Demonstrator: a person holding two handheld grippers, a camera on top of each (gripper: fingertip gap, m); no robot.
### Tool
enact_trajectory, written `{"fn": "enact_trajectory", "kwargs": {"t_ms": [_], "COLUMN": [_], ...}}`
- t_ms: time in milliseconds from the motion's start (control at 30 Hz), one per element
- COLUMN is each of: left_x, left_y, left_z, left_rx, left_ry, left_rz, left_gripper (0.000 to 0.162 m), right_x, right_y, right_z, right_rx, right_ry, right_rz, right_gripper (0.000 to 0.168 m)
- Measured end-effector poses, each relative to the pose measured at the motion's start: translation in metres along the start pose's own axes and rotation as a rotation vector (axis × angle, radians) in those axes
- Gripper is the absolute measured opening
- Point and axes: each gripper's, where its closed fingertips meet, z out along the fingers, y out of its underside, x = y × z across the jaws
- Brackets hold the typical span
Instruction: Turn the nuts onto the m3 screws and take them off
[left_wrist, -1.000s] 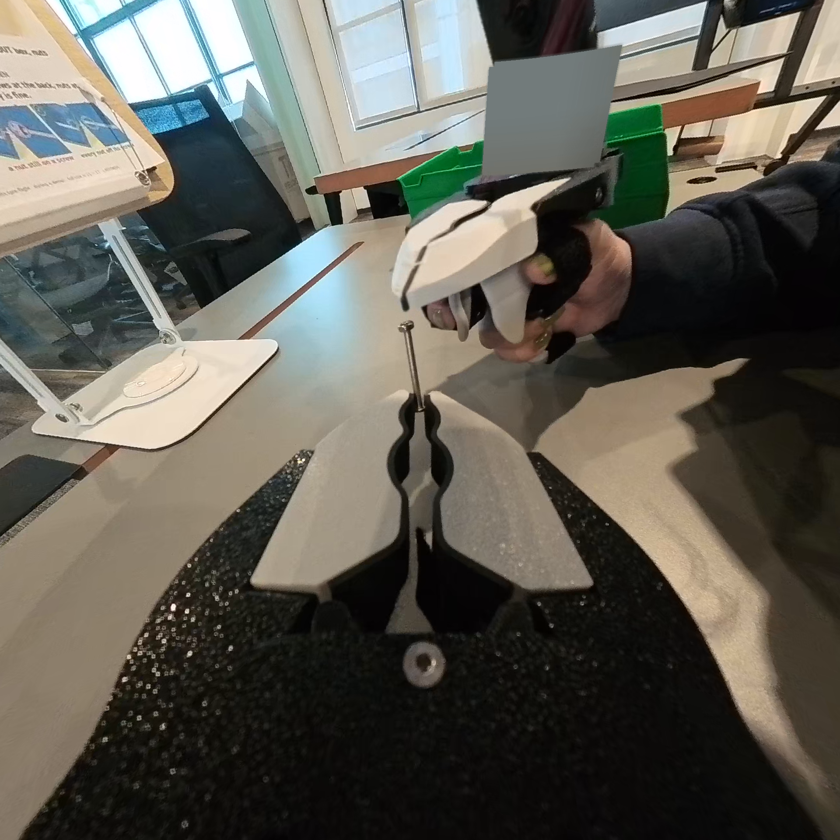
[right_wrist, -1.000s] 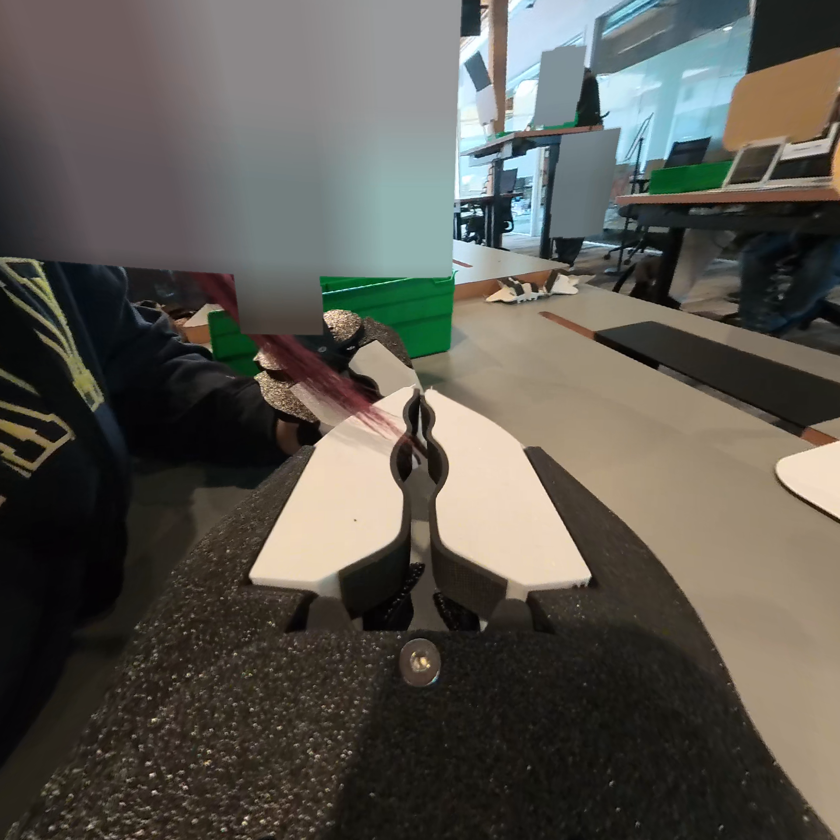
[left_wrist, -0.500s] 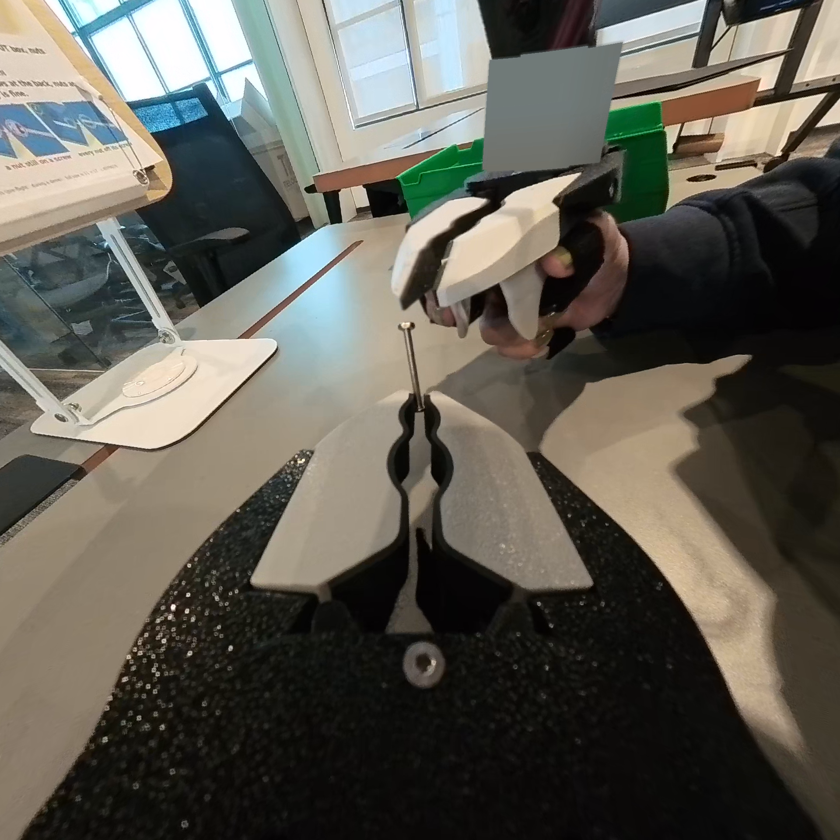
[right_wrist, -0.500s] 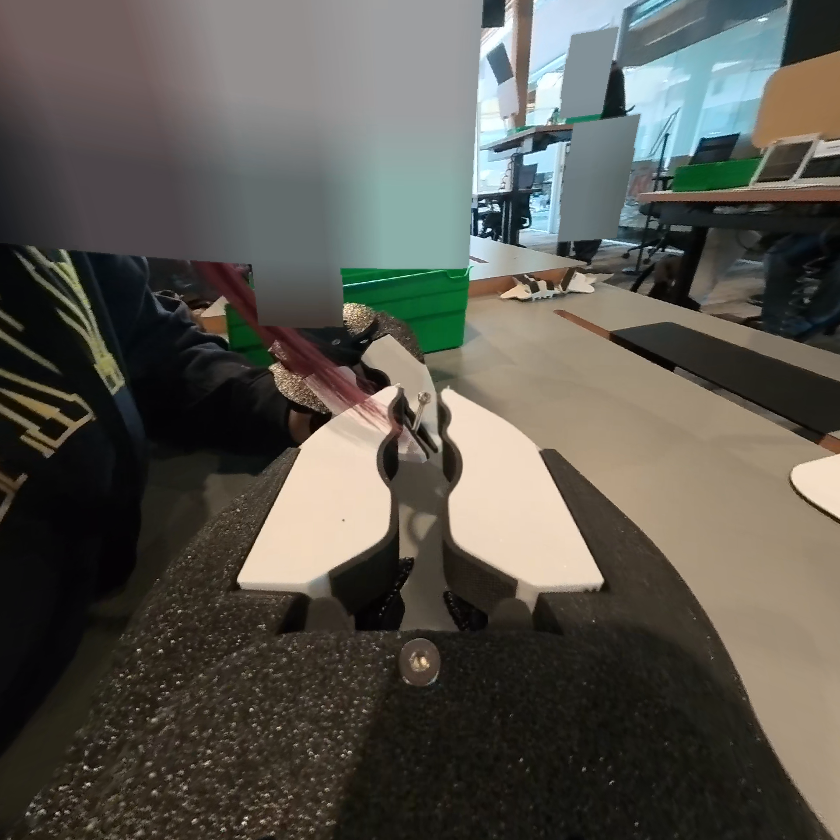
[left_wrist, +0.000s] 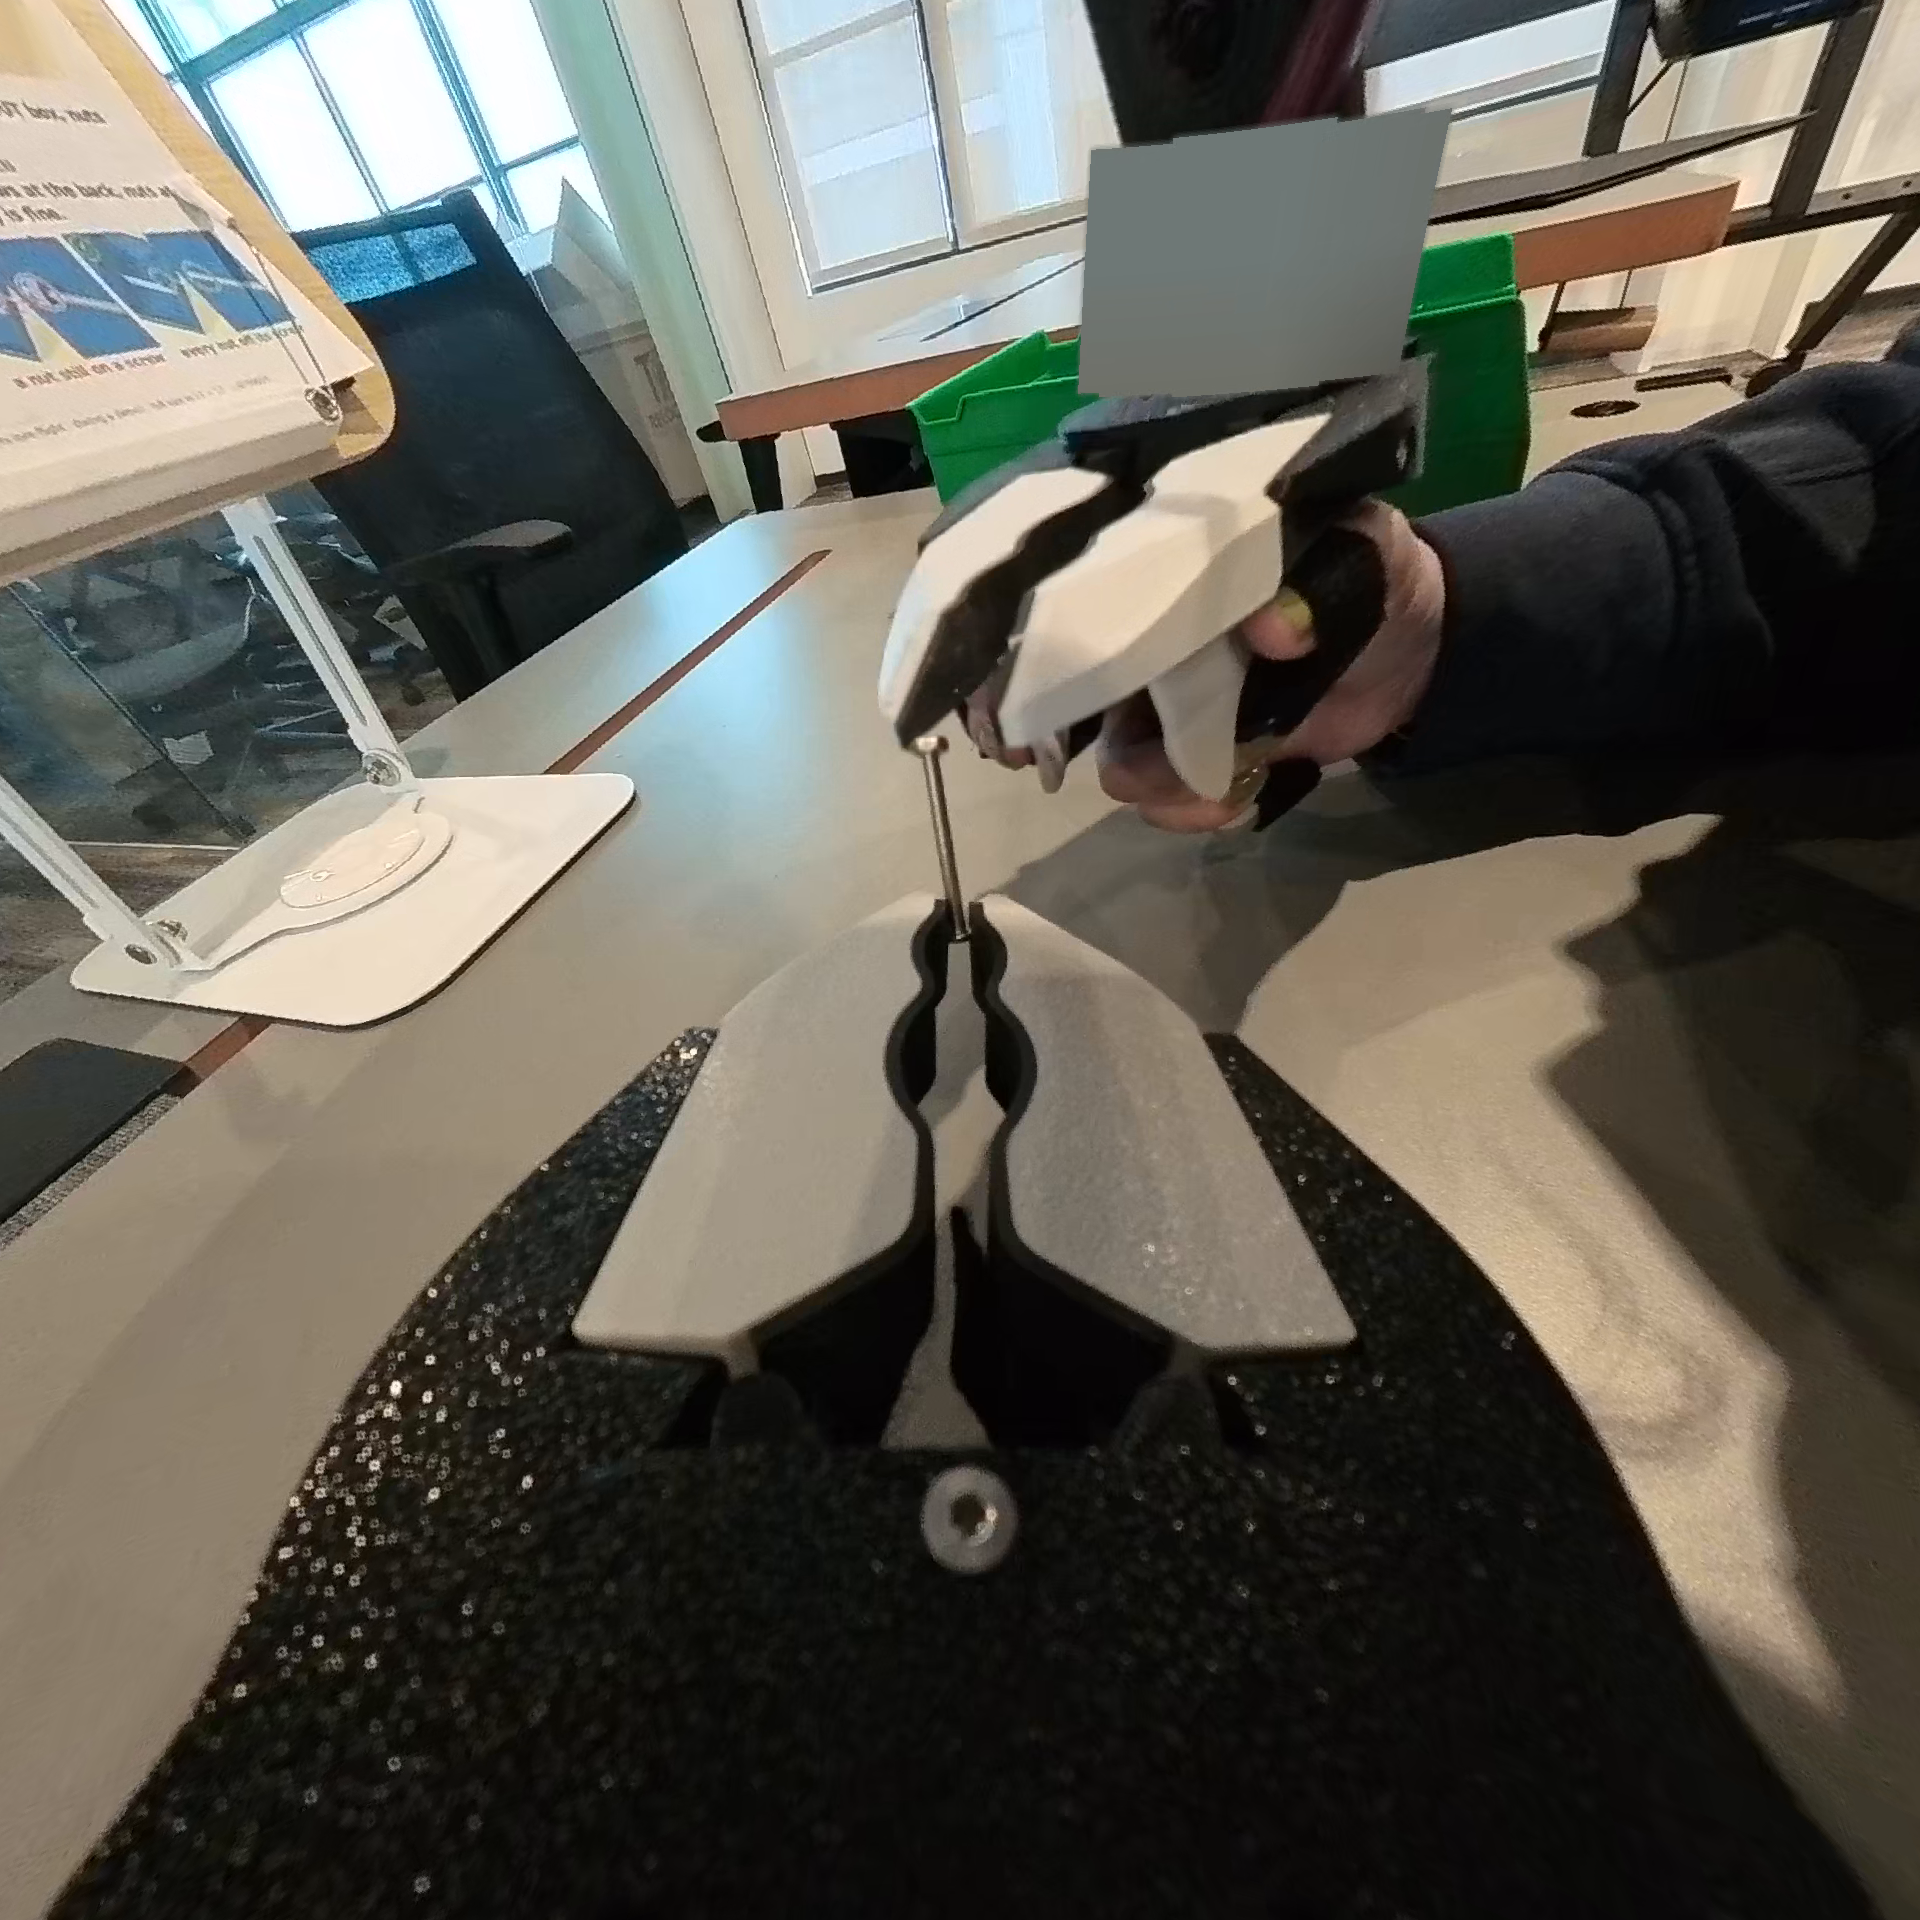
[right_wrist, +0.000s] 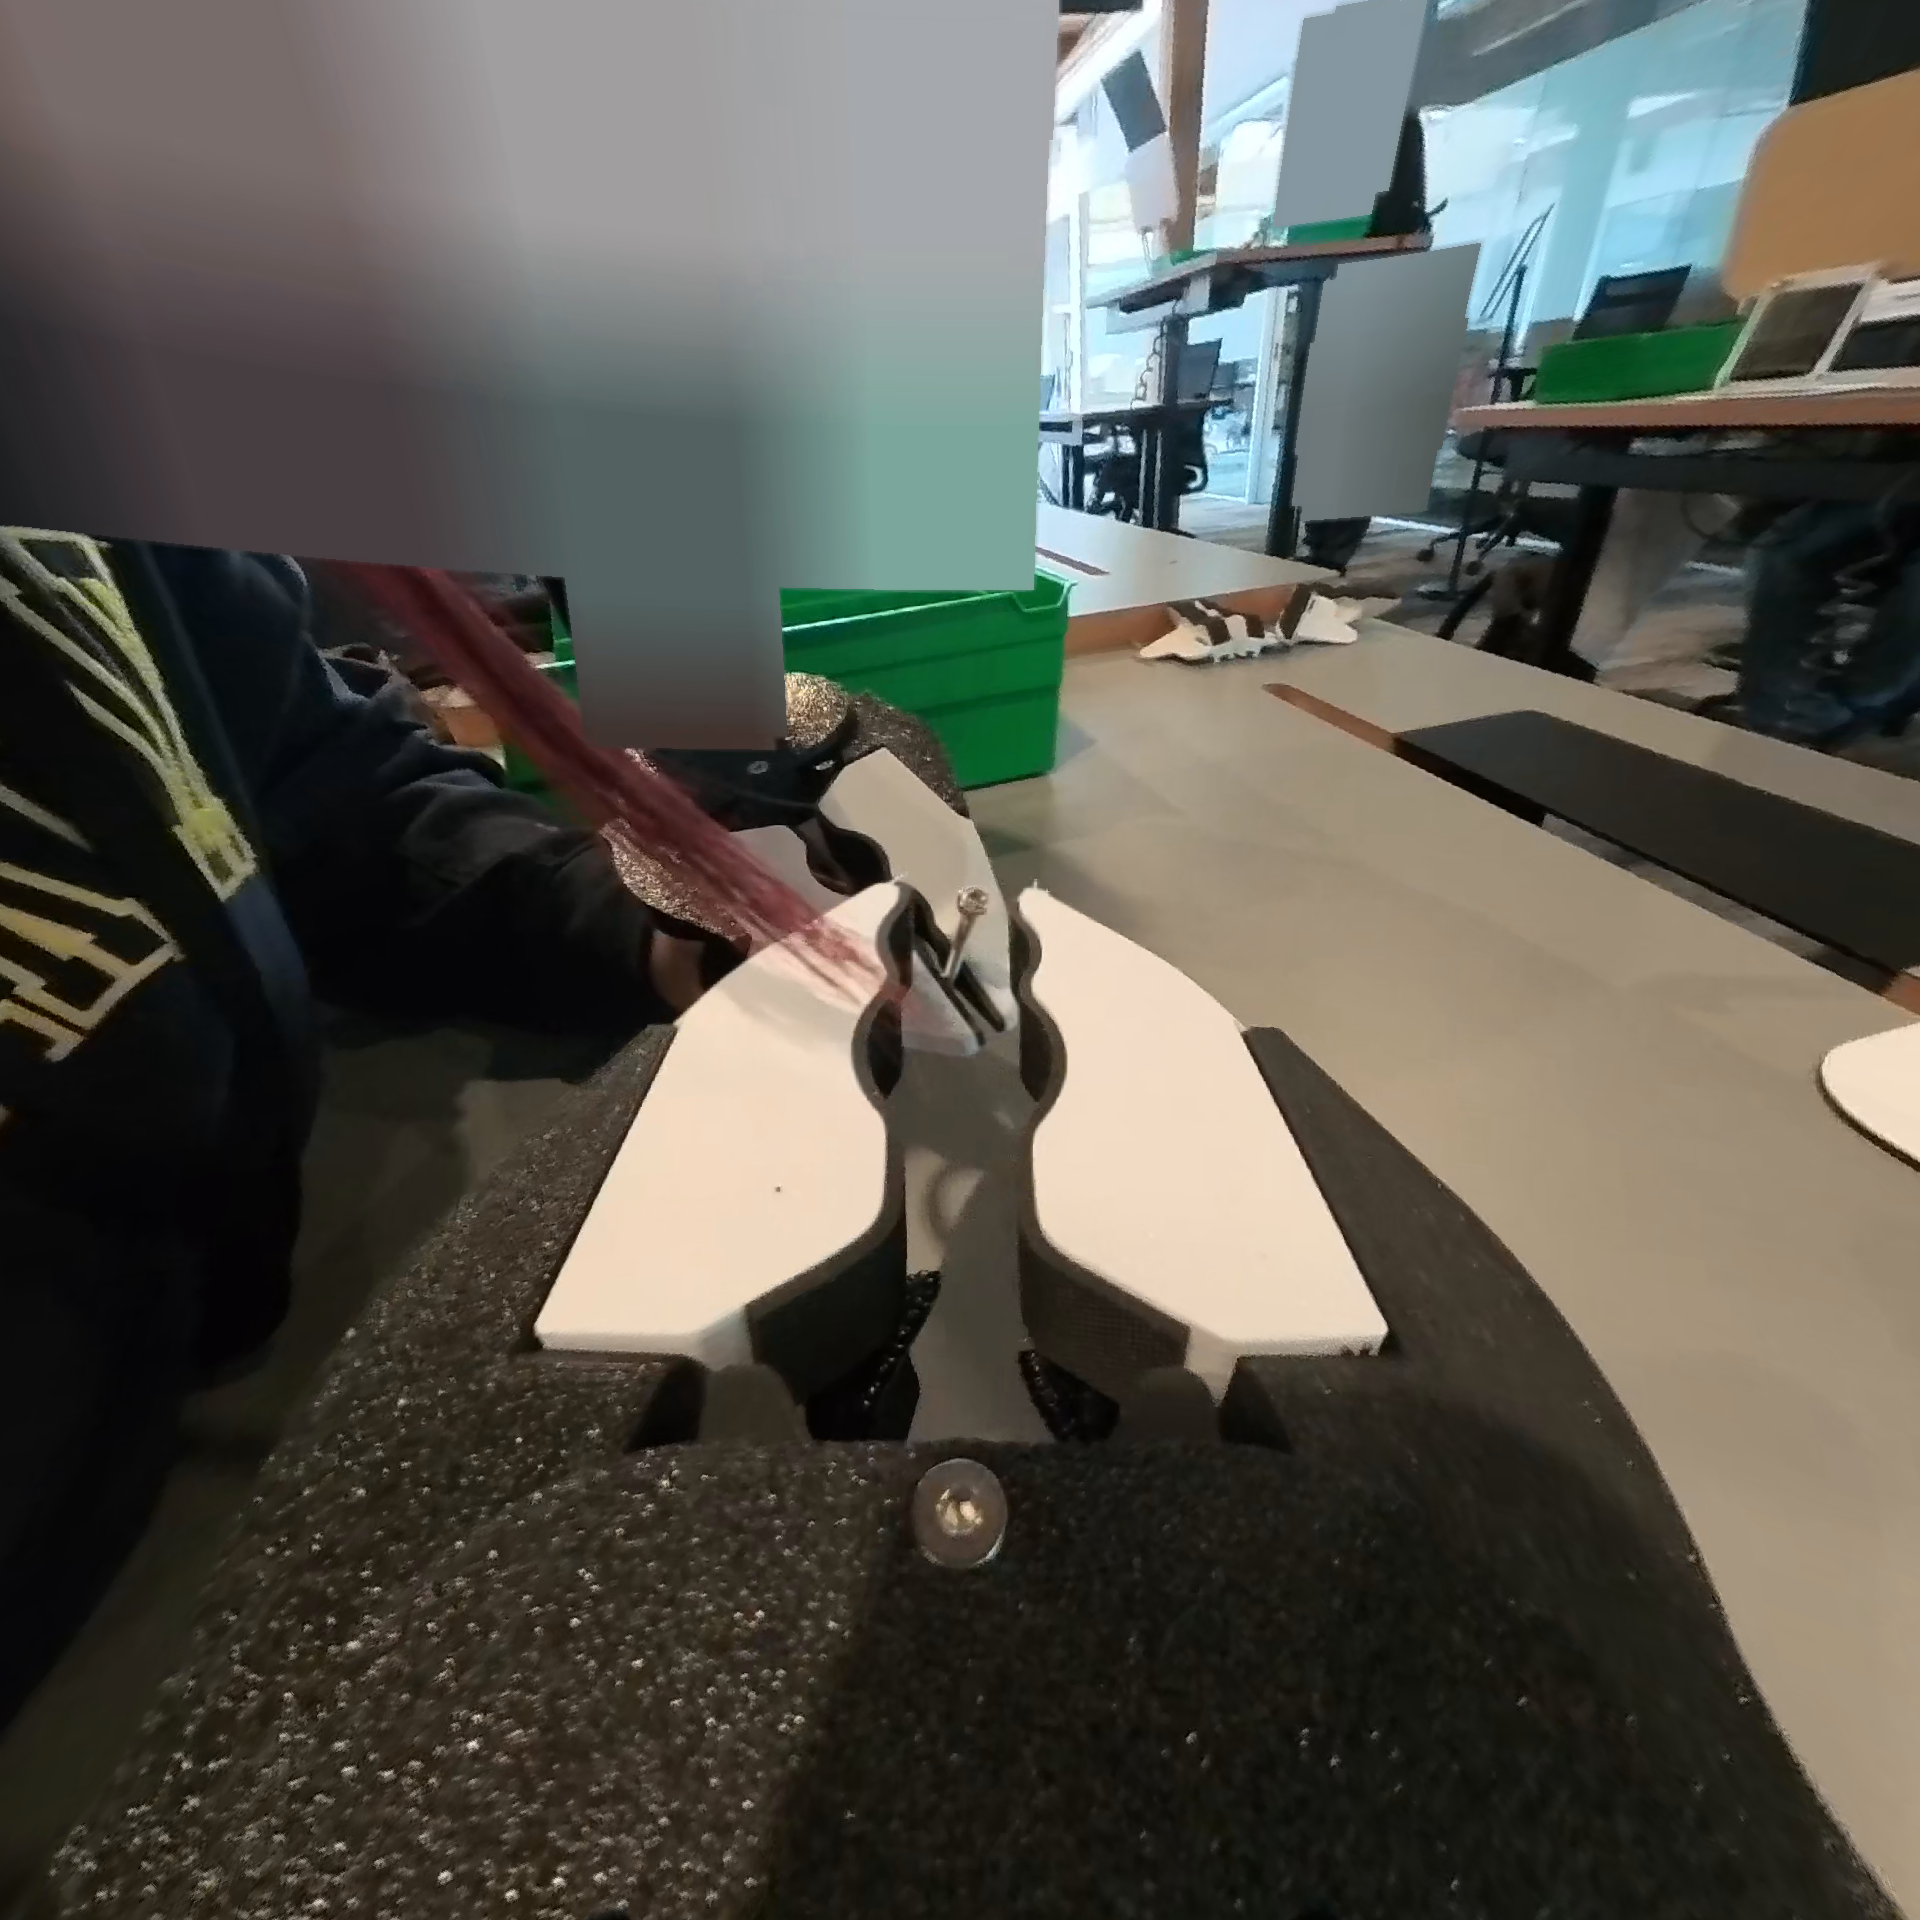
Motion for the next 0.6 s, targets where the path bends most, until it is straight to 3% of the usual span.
{"fn": "enact_trajectory", "kwargs": {"t_ms": [167, 500, 600], "left_x": [0.0001, 0.0002, 0.0002], "left_y": [-0.0002, -0.0002, 0.0003], "left_z": [-0.0001, -0.0001, 0.0001], "left_rx": [0.001, 0.000, -0.004], "left_ry": [0.000, -0.001, 0.000], "left_rz": [0.000, 0.000, -0.002], "left_gripper": [0.003, 0.003, 0.003], "right_x": [-0.0107, -0.0043, -0.0100], "right_y": [-0.0013, 0.0001, -0.0023], "right_z": [-0.0017, 0.0006, -0.0030], "right_rx": [0.014, 0.013, 0.030], "right_ry": [-0.063, -0.013, -0.056], "right_rz": [-0.010, -0.022, -0.020], "right_gripper": [0.005, 0.014, 0.002]}}
